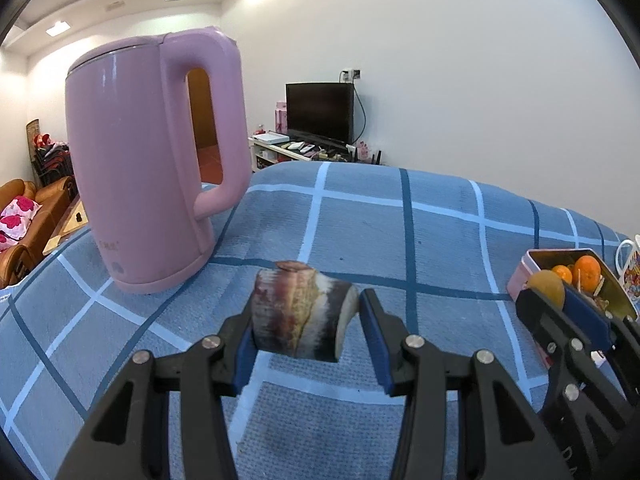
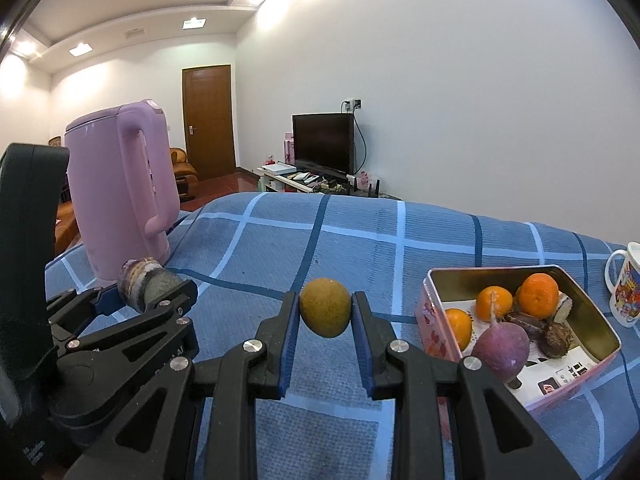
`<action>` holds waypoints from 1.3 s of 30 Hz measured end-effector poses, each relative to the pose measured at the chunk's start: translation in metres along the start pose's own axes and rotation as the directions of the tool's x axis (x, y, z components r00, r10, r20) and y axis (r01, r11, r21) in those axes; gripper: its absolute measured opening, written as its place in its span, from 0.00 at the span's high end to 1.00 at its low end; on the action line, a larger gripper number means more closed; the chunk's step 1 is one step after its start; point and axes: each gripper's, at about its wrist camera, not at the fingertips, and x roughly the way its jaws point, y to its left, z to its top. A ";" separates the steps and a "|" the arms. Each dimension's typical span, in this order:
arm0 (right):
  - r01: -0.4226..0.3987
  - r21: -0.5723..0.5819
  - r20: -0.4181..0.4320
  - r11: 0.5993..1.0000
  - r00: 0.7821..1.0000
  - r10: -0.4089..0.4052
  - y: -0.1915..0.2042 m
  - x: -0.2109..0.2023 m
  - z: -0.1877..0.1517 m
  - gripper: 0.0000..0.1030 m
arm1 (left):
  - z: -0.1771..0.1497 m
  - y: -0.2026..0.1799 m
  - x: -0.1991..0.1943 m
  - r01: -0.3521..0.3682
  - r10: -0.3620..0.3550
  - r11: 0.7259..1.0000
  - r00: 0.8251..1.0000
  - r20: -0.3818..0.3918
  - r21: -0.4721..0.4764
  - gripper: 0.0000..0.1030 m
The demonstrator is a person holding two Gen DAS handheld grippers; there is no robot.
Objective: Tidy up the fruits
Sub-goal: 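Lift the lime and taro piece and carry both toward the pink tin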
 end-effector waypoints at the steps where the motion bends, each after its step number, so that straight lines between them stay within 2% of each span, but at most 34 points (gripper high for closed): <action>1: 0.000 0.000 0.000 1.000 1.000 0.000 -0.001 -0.001 0.000 0.73 | -0.001 -0.001 -0.001 0.002 -0.002 1.000 1.000 -0.001 0.000 0.52; 39: 0.046 -0.008 0.025 0.999 0.999 -0.046 -0.023 -0.035 -0.014 0.73 | -0.018 -0.037 -0.034 0.034 -0.035 0.999 0.999 0.034 0.028 0.52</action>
